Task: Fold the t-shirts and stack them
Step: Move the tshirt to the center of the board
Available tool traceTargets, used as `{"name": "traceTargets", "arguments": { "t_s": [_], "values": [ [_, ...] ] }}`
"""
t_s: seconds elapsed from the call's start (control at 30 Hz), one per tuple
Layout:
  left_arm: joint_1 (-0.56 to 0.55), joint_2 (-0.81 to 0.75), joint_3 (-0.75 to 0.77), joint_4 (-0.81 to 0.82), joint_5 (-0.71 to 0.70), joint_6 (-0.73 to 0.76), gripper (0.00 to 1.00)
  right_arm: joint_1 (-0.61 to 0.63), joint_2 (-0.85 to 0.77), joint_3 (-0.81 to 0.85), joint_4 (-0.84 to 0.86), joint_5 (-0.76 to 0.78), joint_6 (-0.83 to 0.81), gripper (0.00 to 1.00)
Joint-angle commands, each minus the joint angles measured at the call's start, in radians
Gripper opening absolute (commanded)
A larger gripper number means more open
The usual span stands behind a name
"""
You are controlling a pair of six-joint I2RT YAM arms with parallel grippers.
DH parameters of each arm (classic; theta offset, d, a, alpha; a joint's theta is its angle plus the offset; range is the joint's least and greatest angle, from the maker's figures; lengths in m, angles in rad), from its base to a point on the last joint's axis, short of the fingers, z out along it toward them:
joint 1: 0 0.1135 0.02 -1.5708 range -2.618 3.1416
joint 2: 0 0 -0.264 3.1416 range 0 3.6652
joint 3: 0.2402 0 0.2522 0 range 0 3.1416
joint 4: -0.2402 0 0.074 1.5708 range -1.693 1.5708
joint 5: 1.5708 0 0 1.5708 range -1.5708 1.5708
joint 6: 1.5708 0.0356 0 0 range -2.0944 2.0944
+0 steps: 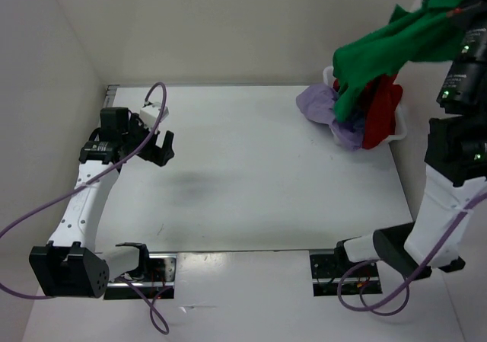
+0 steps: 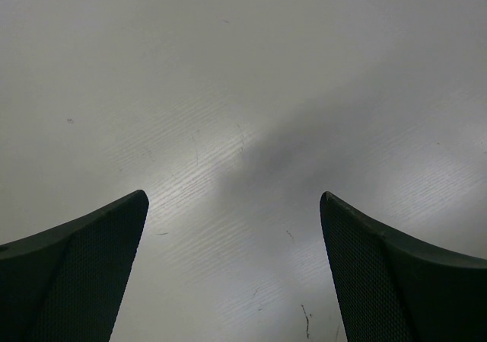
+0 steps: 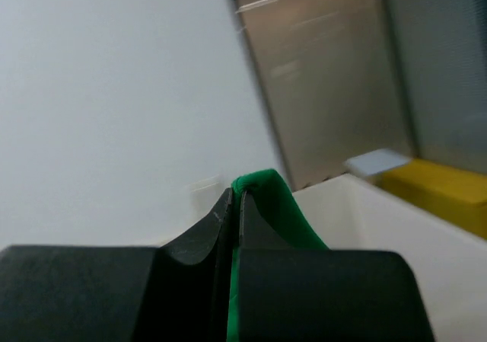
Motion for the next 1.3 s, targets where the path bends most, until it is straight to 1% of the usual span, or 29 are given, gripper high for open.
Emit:
{"name": "traceTargets", "arguments": {
  "t_s": [0.0, 0.03, 0.07, 0.1, 0.17, 0.2, 0.23, 0.27, 0.33, 0.37, 0.4, 0.43, 0.47, 0.53, 0.63, 0.7, 0.77, 0.8, 0.83, 0.9, 0.93, 1.0, 1.03, 1.1, 1.13, 1.17, 1.2, 1.23, 1.27],
  "values": [
    [0.005, -0.022, 0.021, 0.024, 0.007, -0.009, 1.00, 0.003, -0.007, -0.250, 0.198, 0.246, -0.222, 0.00],
    [0.005, -0.022, 0.012, 0.024, 0.016, -0.019, 1.00, 0.003, -0.007, -0.361, 0.186, 0.225, -0.223, 0.00],
    [0.005, -0.031, 0.012, 0.024, 0.016, -0.019, 1.00, 0.003, 0.011, -0.376, 0.152, 0.214, -0.138, 0.00],
    [0.005, -0.031, 0.002, 0.024, 0.016, -0.019, 1.00, 0.003, 0.044, -0.343, 0.079, 0.200, -0.099, 0.00],
    [0.005, -0.040, 0.001, 0.024, 0.016, -0.019, 1.00, 0.003, 0.054, -0.288, 0.054, 0.032, -0.019, 0.00],
    [0.005, -0.050, -0.008, 0.024, 0.007, -0.010, 1.00, 0.103, 0.074, -0.134, 0.054, -0.030, 0.009, 0.00],
    [0.005, -0.050, -0.008, 0.024, 0.007, -0.009, 1.00, 0.104, 0.074, -0.132, 0.054, -0.030, 0.009, 0.00],
    [0.005, -0.050, -0.017, 0.024, 0.007, -0.009, 1.00, 0.250, 0.086, -0.090, 0.063, 0.017, -0.023, 0.00],
    [0.016, -0.050, -0.017, 0.024, 0.007, -0.019, 1.00, 0.453, 0.129, 0.013, 0.100, 0.094, -0.216, 0.00],
    [0.016, -0.050, -0.017, 0.024, 0.007, -0.019, 1.00, 0.665, 0.147, 0.038, 0.121, 0.175, -0.300, 0.00],
    [0.016, -0.050, -0.017, 0.024, 0.017, -0.019, 1.00, 0.760, 0.164, 0.071, 0.139, 0.198, -0.451, 0.00],
    [0.016, -0.050, -0.017, 0.024, 0.017, -0.019, 1.00, 0.839, 0.196, 0.087, 0.170, 0.217, -0.497, 0.00],
    [0.016, -0.050, -0.006, 0.024, 0.017, -0.019, 1.00, 0.953, 0.212, 0.102, 0.170, 0.217, -0.521, 0.00],
    [0.025, -0.040, 0.004, 0.034, 0.017, -0.028, 1.00, 1.013, 0.250, 0.165, 0.137, 0.197, -0.491, 0.00],
    [0.034, -0.040, 0.015, 0.044, -0.012, -0.028, 1.00, 1.024, 0.261, 0.194, 0.107, 0.146, -0.405, 0.00],
    [0.043, -0.040, 0.047, 0.070, -0.056, -0.037, 1.00, 1.024, 0.261, 0.147, 0.123, 0.239, -0.416, 0.00],
    [0.057, -0.040, 0.073, 0.108, -0.160, -0.063, 1.00, 0.997, 0.252, 0.095, 0.108, 0.298, -0.389, 0.00],
    [0.084, -0.053, 0.087, 0.119, -0.189, -0.063, 1.00, 0.956, 0.238, 0.079, 0.082, 0.321, -0.349, 0.00],
    [0.085, -0.053, 0.112, 0.134, -0.244, -0.063, 1.00, 0.931, 0.238, 0.064, 0.049, 0.321, -0.250, 0.00],
    [0.085, -0.063, 0.124, 0.143, -0.288, -0.033, 1.00, 0.844, 0.214, 0.014, -0.085, 0.321, -0.140, 0.00],
    [0.094, -0.063, 0.124, 0.143, -0.288, 0.002, 1.00, 0.819, 0.214, -0.050, -0.162, 0.321, -0.056, 0.00],
    [0.094, -0.074, 0.124, 0.134, -0.297, 0.024, 1.00, 0.785, 0.178, -0.179, -0.182, 0.321, 0.001, 0.00],
    [0.094, -0.074, 0.100, 0.134, -0.297, 0.044, 1.00, 0.764, 0.159, -0.353, -0.182, 0.294, 0.027, 0.00],
    [0.094, -0.074, 0.078, 0.134, -0.288, 0.059, 1.00, 0.736, 0.090, -0.529, -0.147, 0.232, 0.131, 0.00],
    [0.094, -0.074, 0.066, 0.134, -0.288, 0.060, 1.00, 0.684, 0.067, -0.689, -0.134, 0.167, 0.183, 0.00],
    [0.094, -0.074, 0.036, 0.134, -0.297, 0.072, 1.00, 0.649, 0.042, -0.767, -0.123, 0.131, 0.286, 0.02],
    [0.094, -0.074, 0.020, 0.125, -0.297, 0.087, 1.00, 0.612, -0.005, -0.843, -0.097, 0.102, 0.331, 0.04],
    [0.094, -0.074, 0.005, 0.125, -0.309, 0.096, 1.00, 0.536, -0.030, -0.987, -0.083, 0.052, 0.369, 0.15],
    [0.094, -0.074, -0.018, 0.110, -0.320, 0.121, 1.00, 0.494, -0.052, -1.051, -0.083, 0.018, 0.404, 0.27]
  ]
}}
